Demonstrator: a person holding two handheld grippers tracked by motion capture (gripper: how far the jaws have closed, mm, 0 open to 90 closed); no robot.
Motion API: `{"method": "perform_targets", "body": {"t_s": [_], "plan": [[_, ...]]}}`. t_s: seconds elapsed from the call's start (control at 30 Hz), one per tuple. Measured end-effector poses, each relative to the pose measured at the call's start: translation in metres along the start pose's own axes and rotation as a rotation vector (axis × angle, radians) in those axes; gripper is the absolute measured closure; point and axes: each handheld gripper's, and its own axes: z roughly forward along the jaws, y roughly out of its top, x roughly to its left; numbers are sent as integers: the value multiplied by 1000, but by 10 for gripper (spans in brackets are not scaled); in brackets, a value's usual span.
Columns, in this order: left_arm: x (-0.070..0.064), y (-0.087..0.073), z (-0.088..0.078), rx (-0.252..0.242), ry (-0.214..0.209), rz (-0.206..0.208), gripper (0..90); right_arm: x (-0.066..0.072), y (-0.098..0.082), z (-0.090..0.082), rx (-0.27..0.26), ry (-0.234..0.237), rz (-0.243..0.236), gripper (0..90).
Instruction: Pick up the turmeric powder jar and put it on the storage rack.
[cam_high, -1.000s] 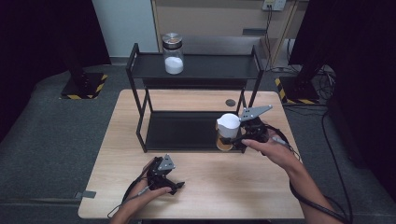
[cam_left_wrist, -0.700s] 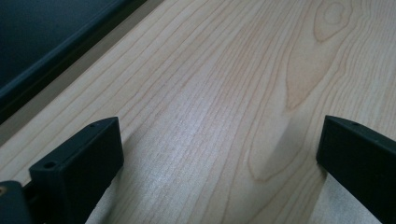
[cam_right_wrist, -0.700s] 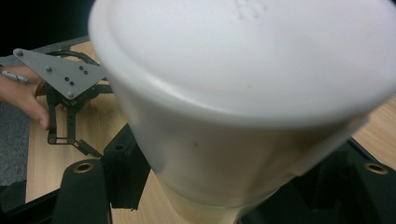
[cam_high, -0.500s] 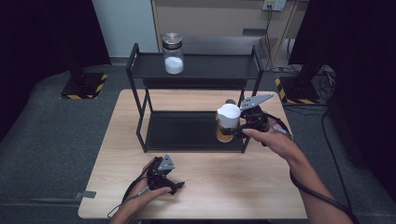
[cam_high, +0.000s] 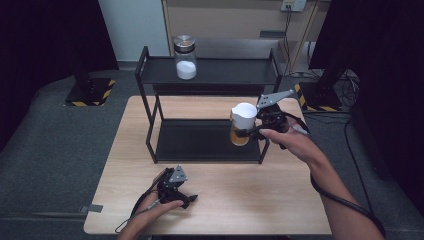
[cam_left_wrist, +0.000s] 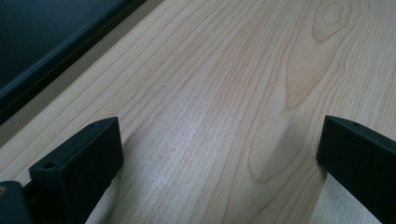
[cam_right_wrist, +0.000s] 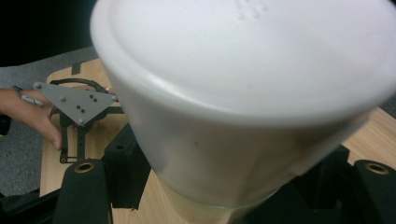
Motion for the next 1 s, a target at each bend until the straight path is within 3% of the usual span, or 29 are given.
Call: {"method": "perform_targets", "body": {"t_s": [1.0], "plan": [[0,0,0,-2,-1,-1,0,-3,63,-25,7,-3,-56,317]]}}
